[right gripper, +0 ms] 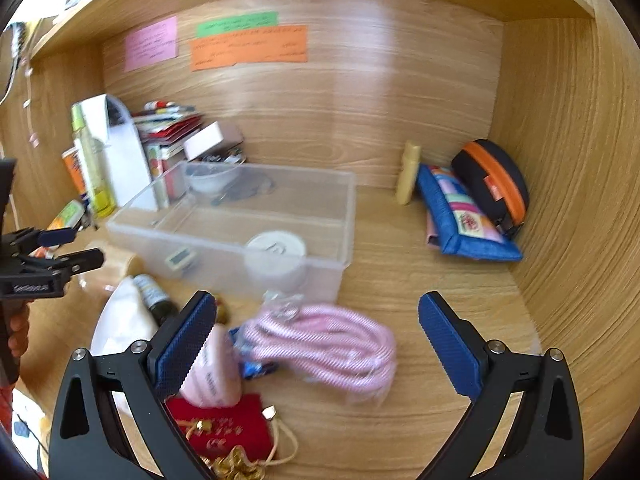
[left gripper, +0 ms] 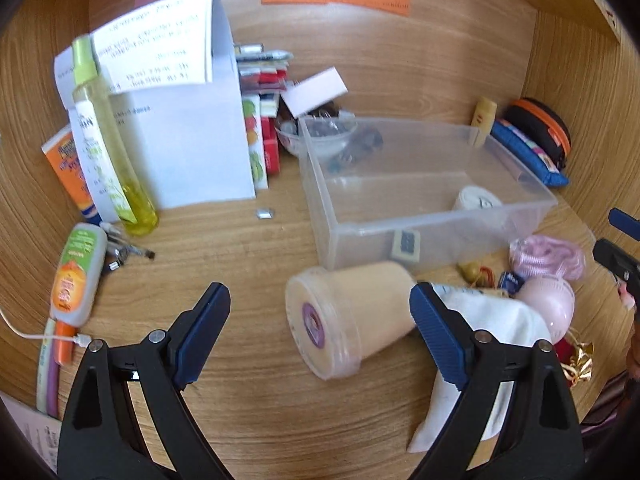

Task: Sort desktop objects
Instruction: 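Grasp the beige jar with the left gripper while the right grasps the pink round object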

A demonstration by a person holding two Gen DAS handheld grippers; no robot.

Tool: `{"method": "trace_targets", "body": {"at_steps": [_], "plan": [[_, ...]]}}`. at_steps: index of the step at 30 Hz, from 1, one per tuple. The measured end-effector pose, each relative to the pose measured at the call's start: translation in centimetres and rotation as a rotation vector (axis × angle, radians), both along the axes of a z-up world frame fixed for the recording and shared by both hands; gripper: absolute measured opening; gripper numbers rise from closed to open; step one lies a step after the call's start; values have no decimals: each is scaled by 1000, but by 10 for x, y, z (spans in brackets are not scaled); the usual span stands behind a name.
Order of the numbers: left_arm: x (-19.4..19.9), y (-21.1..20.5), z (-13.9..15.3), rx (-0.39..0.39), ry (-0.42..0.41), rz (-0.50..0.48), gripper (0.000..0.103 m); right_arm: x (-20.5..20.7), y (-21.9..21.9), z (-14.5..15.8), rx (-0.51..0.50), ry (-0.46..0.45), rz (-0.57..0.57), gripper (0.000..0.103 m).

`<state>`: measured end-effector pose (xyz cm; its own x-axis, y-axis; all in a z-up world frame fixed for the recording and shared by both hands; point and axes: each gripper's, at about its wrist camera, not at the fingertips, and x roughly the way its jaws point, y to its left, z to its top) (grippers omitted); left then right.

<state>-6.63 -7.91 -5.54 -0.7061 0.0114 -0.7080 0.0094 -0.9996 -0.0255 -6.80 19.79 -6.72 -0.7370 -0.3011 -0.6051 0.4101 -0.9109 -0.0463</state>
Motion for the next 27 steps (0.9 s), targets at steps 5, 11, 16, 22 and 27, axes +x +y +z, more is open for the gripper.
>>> {"method": "trace_targets", "body": {"at_steps": [5,11,16,22,27], "plan": [[-9,9,-13,11,-43,-17,92,12,-6,-15,2,-42,41,101],[-22,14,-21,42,-54,-13,95,15,-8,-30,4,-102,62,101],[-24,4,-25,112,-67,1,98,16,-13,-37,-15,-130,87,101],[-9,-12,-27,92,-81,1,99,18,-23,-43,-14,-143,130,99],[-3,-26,-35,73,-107,34,99,16,-29,-47,-20,-163,162,84]]}}
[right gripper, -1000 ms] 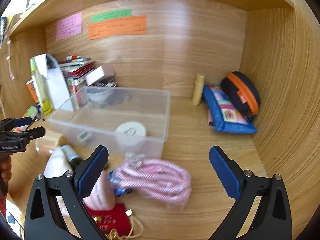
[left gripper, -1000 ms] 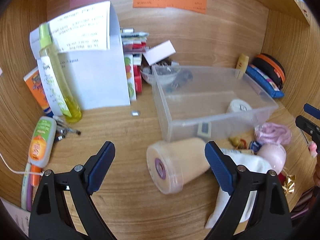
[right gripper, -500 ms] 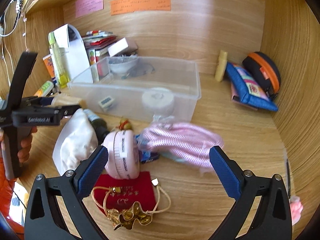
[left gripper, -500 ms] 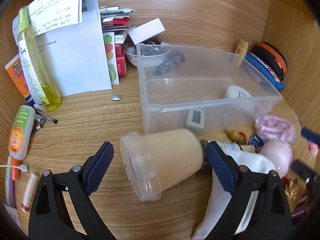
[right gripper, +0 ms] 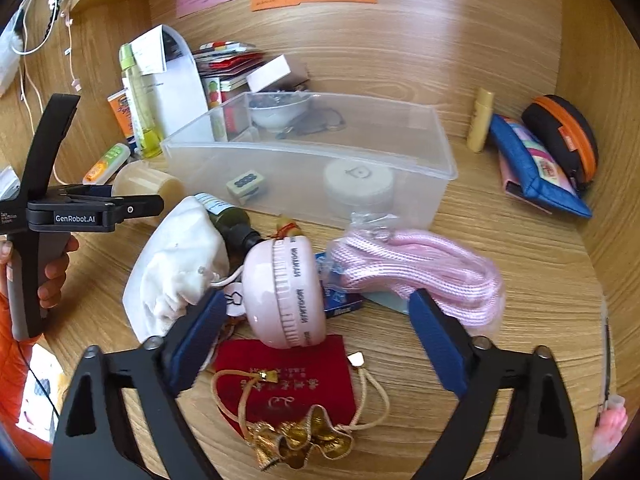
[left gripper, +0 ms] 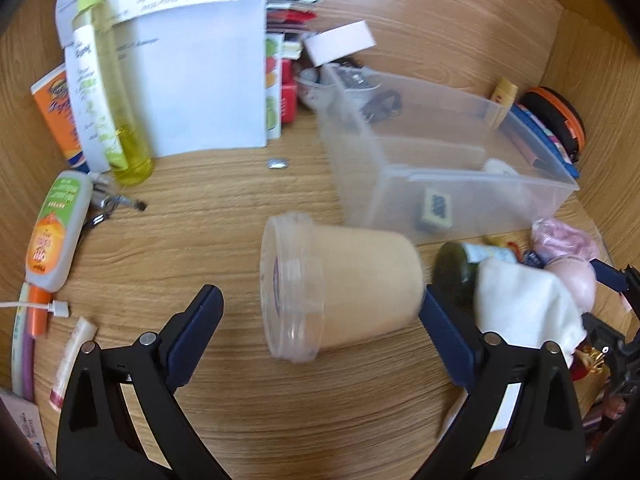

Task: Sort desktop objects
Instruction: 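Grasp the beige jar with the left gripper while the right grasps the pink round object, then carry the jar and pink object into the clear box and release both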

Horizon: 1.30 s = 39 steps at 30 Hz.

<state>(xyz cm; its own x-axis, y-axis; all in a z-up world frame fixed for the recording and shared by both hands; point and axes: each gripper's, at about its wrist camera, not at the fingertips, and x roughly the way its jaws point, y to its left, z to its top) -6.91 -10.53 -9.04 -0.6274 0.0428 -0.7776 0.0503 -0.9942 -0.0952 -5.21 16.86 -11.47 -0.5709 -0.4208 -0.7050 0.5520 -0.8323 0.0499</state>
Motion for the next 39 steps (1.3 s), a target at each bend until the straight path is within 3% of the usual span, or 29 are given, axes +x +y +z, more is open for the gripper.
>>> {"method": "trace_targets", "body": {"at_steps": [9,11,17,25,39], "plan": [[-16,2,-9,11,-10,27,96,-9,-4,-6,-54,-65,32,54],[-17,7,-8,-7,3,26,77,-10,-3,-4,-76,-80,46,39],[-9,10,-4,-62,54,69,69,-5,-4,-3,-57,-60,41,39],[5,-12,3,41,94,119,68,-4,7,20,-129,-33,50,39],[14,-6,50,30,221,129,66,-30,2,70,-176,111,50,38]]}}
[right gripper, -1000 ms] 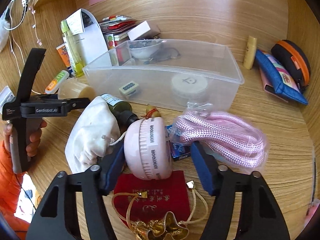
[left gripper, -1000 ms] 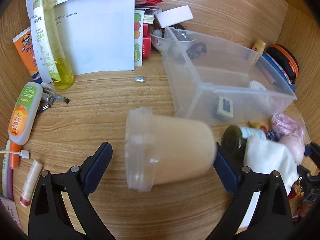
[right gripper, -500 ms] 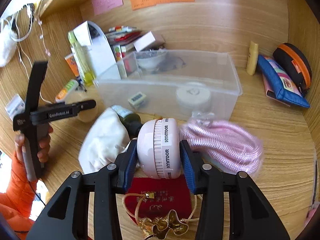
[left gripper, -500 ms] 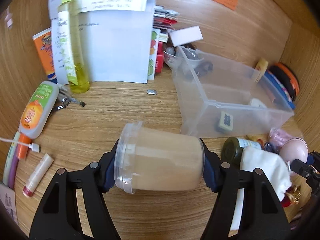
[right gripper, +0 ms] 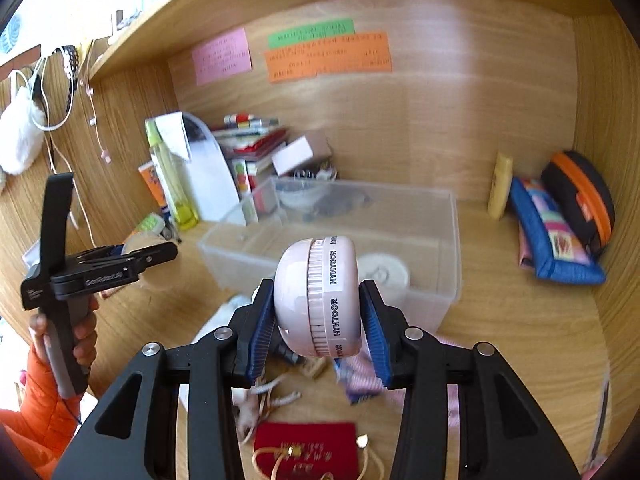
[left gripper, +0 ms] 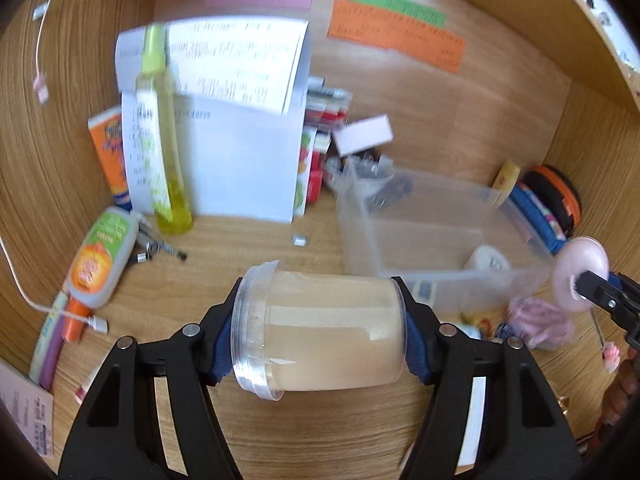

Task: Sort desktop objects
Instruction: 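Carry the jar and pink object into the clear box and release both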

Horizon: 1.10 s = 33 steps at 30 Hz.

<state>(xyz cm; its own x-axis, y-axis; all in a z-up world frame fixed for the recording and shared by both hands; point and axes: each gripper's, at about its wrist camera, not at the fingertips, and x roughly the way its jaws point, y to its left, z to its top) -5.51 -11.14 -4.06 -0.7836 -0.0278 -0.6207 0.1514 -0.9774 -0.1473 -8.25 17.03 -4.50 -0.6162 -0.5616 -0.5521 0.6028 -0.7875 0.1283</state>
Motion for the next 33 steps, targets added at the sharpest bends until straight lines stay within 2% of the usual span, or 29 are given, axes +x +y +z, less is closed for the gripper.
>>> {"method": "trace_targets", "body": {"at_steps": [11,19,27,33], "plan": [[-17,17,39,-18,97,-29,66,-44,-12,18,-13,39,3,39],[-44,31,60,-16,128,-74,66,-86,-14,24,-38,-5,-27,38],[-77,46,64,-5,115,-106,66,-106,-35,26,-16,6,-35,38],[-108,58,48,-15,72,-124,66,-112,-51,5,36,-18,-21,38]]}}
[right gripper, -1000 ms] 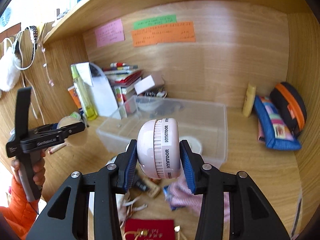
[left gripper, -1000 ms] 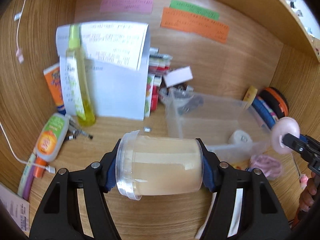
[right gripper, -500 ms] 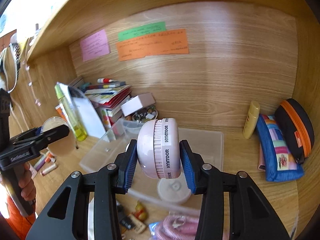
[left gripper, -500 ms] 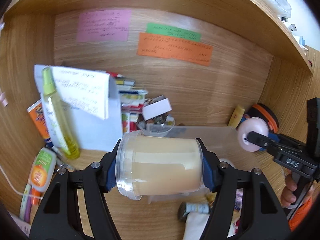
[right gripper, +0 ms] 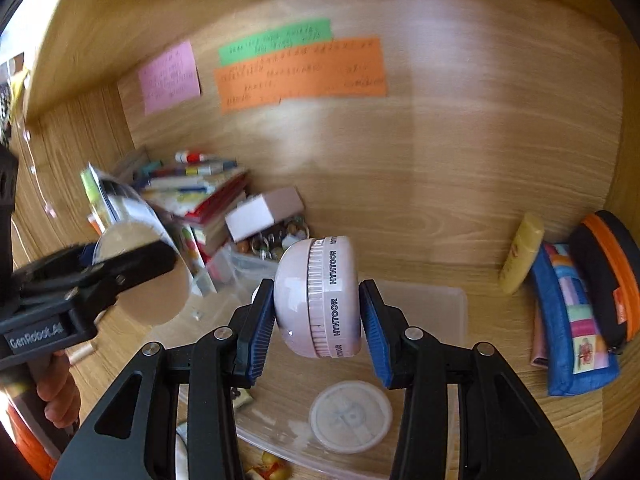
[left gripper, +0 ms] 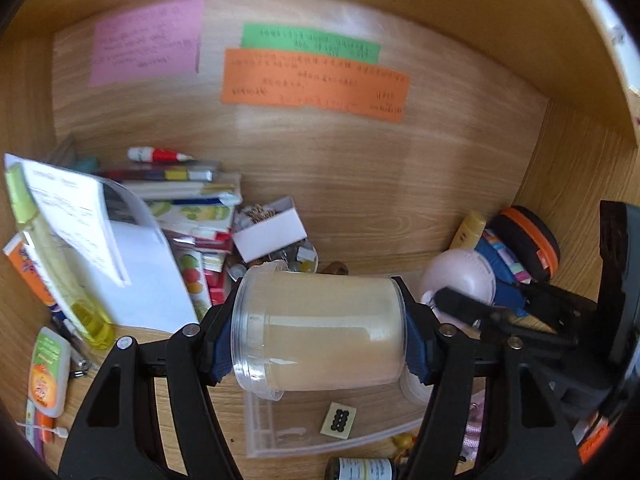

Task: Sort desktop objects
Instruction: 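Carry the jar and pink object into the clear box and release both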

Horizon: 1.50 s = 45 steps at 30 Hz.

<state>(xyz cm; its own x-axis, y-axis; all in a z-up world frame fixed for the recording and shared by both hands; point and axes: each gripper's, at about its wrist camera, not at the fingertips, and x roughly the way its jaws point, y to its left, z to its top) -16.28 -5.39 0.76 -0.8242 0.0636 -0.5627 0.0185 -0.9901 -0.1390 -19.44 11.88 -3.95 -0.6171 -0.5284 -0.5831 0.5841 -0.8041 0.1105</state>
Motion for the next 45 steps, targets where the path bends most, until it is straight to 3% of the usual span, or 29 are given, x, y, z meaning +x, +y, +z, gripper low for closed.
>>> {"method": "trace_targets", "body": {"at_steps": [4,8,16,31,41,45], "plan": [[-14,6,-16,-19,-43,-11,66,-7,-5,-17,51,-5,-16,38],[-25,10,-33,-27,-87,-39,66,-22,1,-30,63,-67,-48,38],[-41,20,-56,-70,-157,-71,66,-35,8,-40,104,-84,-115,38],[-45,37,-79,-164,-214,-71,66,-42,2,-56,177,-98,-146,38],[-41,49,-87,-255,-207,-57,67,-40,0,-59,210,-90,-148,39],[-41,51,-90,-253,-206,-59,67,-39,-1,-59,220,-89,-154,39]]}}
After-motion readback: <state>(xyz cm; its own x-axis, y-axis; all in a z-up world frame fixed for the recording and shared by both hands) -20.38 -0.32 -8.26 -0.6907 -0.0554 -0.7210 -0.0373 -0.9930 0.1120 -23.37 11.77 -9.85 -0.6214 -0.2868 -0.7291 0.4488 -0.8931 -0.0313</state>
